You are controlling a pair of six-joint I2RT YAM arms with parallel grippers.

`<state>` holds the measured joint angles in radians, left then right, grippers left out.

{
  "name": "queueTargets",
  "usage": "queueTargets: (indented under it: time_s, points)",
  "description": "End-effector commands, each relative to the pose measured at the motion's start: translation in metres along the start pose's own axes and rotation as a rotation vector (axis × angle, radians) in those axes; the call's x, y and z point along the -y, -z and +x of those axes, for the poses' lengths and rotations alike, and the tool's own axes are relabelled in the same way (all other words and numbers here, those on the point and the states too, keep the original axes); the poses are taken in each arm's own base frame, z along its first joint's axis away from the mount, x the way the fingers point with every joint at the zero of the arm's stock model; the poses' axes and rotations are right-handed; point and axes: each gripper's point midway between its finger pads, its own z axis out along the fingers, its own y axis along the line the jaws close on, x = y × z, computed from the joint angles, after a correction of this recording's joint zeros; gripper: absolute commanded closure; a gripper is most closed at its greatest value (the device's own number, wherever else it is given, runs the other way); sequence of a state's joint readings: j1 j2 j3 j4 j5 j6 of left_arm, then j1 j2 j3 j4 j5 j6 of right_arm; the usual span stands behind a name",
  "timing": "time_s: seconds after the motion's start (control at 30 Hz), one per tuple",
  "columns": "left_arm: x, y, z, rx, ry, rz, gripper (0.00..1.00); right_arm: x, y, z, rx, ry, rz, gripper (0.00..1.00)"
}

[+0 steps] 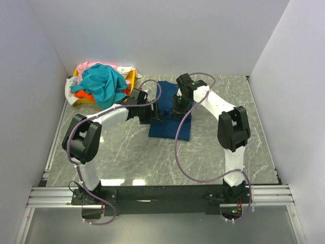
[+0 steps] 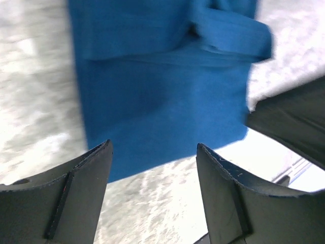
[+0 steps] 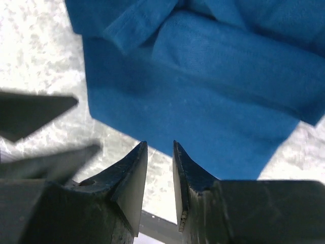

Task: Fold and stack the t-shirts
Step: Fold the tshirt

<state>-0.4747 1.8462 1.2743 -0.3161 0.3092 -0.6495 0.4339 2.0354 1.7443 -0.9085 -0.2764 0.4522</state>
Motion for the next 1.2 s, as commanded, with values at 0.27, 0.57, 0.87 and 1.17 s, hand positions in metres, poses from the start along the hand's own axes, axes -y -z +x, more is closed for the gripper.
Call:
queueTargets:
  time_s: [0.27,0.57,0.87,1.17]
  points:
    - [0.03,-0.018,0.021,0.027,-0.048,0.233,0.27,0.009,-0.035,-0.014,0.012,-0.021,0.019,0.67]
    - [0.001,-0.045,0.063,-0.072,-0.061,0.178,0.27,0.024,-0.048,-0.027,0.04,-0.016,0.104,0.68]
    - [-0.029,-0.054,0.087,-0.128,-0.045,0.094,0.28,0.029,-0.055,-0.046,0.059,-0.012,0.153,0.67]
    - [-0.043,-0.053,0.099,-0.164,-0.042,0.027,0.28,0.031,-0.046,-0.082,0.166,-0.042,0.181,0.67]
